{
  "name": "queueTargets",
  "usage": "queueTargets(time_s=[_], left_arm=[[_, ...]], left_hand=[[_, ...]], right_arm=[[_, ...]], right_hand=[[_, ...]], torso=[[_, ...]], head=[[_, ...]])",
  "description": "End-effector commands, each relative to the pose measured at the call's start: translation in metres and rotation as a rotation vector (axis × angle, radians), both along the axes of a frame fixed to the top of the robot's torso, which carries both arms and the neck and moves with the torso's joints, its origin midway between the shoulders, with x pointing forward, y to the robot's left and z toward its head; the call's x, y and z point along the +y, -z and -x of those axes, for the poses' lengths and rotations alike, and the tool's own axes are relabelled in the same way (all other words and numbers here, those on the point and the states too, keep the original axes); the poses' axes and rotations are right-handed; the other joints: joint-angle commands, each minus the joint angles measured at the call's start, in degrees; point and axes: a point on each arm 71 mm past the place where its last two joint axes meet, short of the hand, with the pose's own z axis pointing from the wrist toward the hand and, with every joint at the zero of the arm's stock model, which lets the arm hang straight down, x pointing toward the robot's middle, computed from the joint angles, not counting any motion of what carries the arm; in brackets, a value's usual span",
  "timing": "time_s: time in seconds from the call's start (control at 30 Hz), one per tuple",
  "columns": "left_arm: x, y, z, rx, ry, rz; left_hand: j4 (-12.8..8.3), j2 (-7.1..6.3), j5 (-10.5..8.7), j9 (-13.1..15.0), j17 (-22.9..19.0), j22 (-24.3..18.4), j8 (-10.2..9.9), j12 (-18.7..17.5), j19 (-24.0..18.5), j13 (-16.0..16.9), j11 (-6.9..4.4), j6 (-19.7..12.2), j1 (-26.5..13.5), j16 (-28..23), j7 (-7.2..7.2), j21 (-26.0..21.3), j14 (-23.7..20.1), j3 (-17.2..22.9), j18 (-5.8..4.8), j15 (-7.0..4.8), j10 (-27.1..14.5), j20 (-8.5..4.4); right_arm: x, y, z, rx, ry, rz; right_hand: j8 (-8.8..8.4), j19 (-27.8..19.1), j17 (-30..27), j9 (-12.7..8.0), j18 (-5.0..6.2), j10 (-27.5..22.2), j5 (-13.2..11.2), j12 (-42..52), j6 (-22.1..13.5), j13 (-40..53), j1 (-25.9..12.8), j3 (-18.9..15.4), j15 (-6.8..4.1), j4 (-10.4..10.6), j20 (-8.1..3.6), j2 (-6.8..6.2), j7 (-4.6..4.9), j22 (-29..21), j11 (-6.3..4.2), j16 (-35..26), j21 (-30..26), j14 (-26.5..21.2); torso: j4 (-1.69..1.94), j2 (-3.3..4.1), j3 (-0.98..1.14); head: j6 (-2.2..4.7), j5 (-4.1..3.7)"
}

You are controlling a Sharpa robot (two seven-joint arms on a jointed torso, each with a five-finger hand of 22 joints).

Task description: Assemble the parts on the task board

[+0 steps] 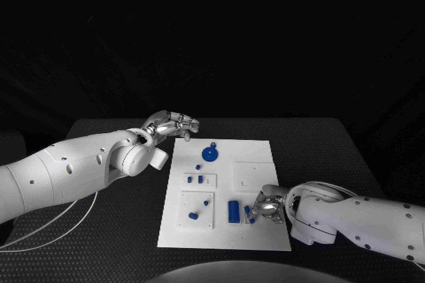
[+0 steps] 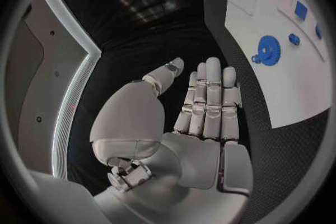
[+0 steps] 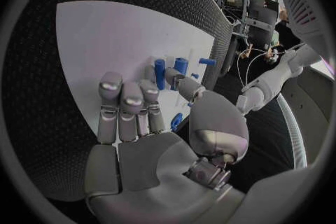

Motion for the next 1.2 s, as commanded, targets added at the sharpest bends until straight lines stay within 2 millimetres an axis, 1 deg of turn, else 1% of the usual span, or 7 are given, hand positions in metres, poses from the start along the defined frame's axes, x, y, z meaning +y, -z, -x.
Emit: queueTargets(time_s=[0.03, 0.43, 0.5, 0.57, 0.73, 1.07, 1.2], left_arm=[[-0.0025, -0.0010, 0.0006, 0.000, 0.015, 0.013], [-0.0028, -0.0010, 0.0008, 0.001, 0.017, 0.014], [-0.0025, -0.0009, 0.0007, 0.001, 0.016, 0.013], [-0.0024, -0.0009, 0.0008, 0.001, 0.016, 0.013], [-0.0026, -0.0009, 0.0008, 0.001, 0.017, 0.014], [-0.0020, -0.0009, 0.0008, 0.002, 0.016, 0.013], [-0.0017, -0.0009, 0.0008, 0.002, 0.016, 0.013]], left_hand=[[0.3, 0.09, 0.21, -0.1, 0.1, 0.1, 0.3, 0.2, 0.4, -0.1, -0.07, -0.4, -0.5, -0.3, 0.11, -0.4, 0.4, 0.0, 1.09, -0.18, -0.4, -0.09], [0.4, 0.10, 0.21, -0.1, 0.1, 0.1, 0.3, 0.2, 0.5, -0.1, -0.07, -0.4, -0.5, -0.3, 0.11, -0.4, 0.4, -0.1, 1.09, -0.17, -0.4, -0.08], [0.4, 0.11, 0.21, -0.1, 0.1, 0.1, 0.4, 0.2, 0.5, -0.1, -0.07, -0.4, -0.5, -0.3, 0.11, -0.4, 0.4, -0.1, 1.09, -0.17, -0.4, -0.08], [0.4, 0.11, 0.21, -0.1, 0.1, 0.1, 0.4, 0.3, 0.5, -0.1, -0.07, -0.4, -0.5, -0.3, 0.11, -0.4, 0.4, -0.1, 1.09, -0.17, -0.4, -0.08], [0.5, 0.12, 0.21, -0.1, 0.1, 0.2, 0.4, 0.3, 0.5, -0.1, -0.06, -0.4, -0.6, -0.3, 0.12, -0.4, 0.4, -0.1, 1.08, -0.17, -0.4, -0.08], [0.8, 0.29, 0.22, -0.1, 0.2, 0.2, 0.4, 0.3, 0.5, -0.2, -0.06, -0.4, -0.8, -0.3, 0.13, -0.5, 0.4, -0.1, 1.07, -0.16, -0.4, -0.07], [0.9, 0.38, 0.25, -0.1, 0.2, 0.2, 0.4, 0.4, 0.5, -0.2, -0.06, -0.4, -0.9, -0.4, 0.13, -0.5, 0.4, -0.1, 1.07, -0.16, -0.5, -0.07]], right_arm=[[0.0019, 0.0012, 0.0022, 0.022, -0.023, 0.005], [0.0020, 0.0012, 0.0011, 0.015, -0.018, 0.001], [0.0021, 0.0014, 0.0007, 0.014, -0.019, 0.000], [0.0024, 0.0014, 0.0005, 0.012, -0.019, -0.003], [0.0047, 0.0012, -0.0003, 0.006, -0.020, -0.014], [0.0031, 0.0009, -0.0005, 0.004, -0.033, -0.036], [0.0007, 0.0013, 0.0018, 0.023, -0.067, -0.043]], right_hand=[[-0.25, 0.0, 0.0, -0.1, 1.17, -0.1, -0.3, -0.2, 0.2, 0.0, -0.7, -0.5, -0.38, 0.0, -0.19, -0.05, 0.07, 0.2, -0.04, -0.3, -0.1, -0.1], [-0.32, -0.1, 0.0, -0.3, 1.17, -0.4, -1.0, -0.4, 0.2, -0.2, -1.6, -1.2, -0.41, 0.8, -0.23, -0.89, 0.06, 0.1, -0.04, -0.4, -0.2, -0.1], [-0.34, -0.1, 0.0, -0.4, 1.17, -0.5, -1.9, -0.5, 0.2, -0.2, -2.0, -1.2, -0.43, 1.3, -0.26, -1.81, 0.02, 0.1, -0.03, -0.4, -0.3, -0.1], [-0.37, 0.0, 0.0, -0.5, 1.17, -0.6, -5.3, -0.6, 0.2, -0.3, -2.5, -1.0, -0.47, 2.9, -0.39, -3.92, 0.02, 0.0, -0.06, -0.5, -0.4, -0.1], [-0.33, 0.2, 0.0, -0.5, 1.17, -0.8, -5.9, -0.7, 0.0, -0.4, -3.8, -1.2, -0.53, 5.3, -0.56, -6.91, 0.04, -0.1, -0.09, -0.5, -0.5, -0.1], [-0.17, 0.1, 0.1, -0.2, 1.17, -0.9, -5.9, -0.6, -0.4, -0.3, -5.0, -3.7, -0.57, 6.3, -0.78, -7.49, 0.04, -0.1, -0.10, -0.5, -0.4, -0.2], [-0.07, 0.0, 0.1, -0.1, 1.17, -1.0, -5.8, -0.6, -0.6, -0.2, -2.7, -3.9, -0.64, 4.9, -1.10, -7.74, -0.01, 0.0, -0.15, -0.5, -0.4, -0.3]], torso=[[-0.05, 0.00, 0.02], [-0.02, -0.02, 0.02], [-0.02, -0.02, 0.01], [-0.04, -0.03, 0.00], [-0.01, -0.01, 0.01], [-0.02, -0.05, 0.02], [-0.05, -0.03, 0.02]], head=[[-0.10, 0.06], [0.02, 0.03], [0.01, 0.04], [0.02, 0.03], [-0.01, 0.03], [0.02, 0.17], [0.02, 0.23]])
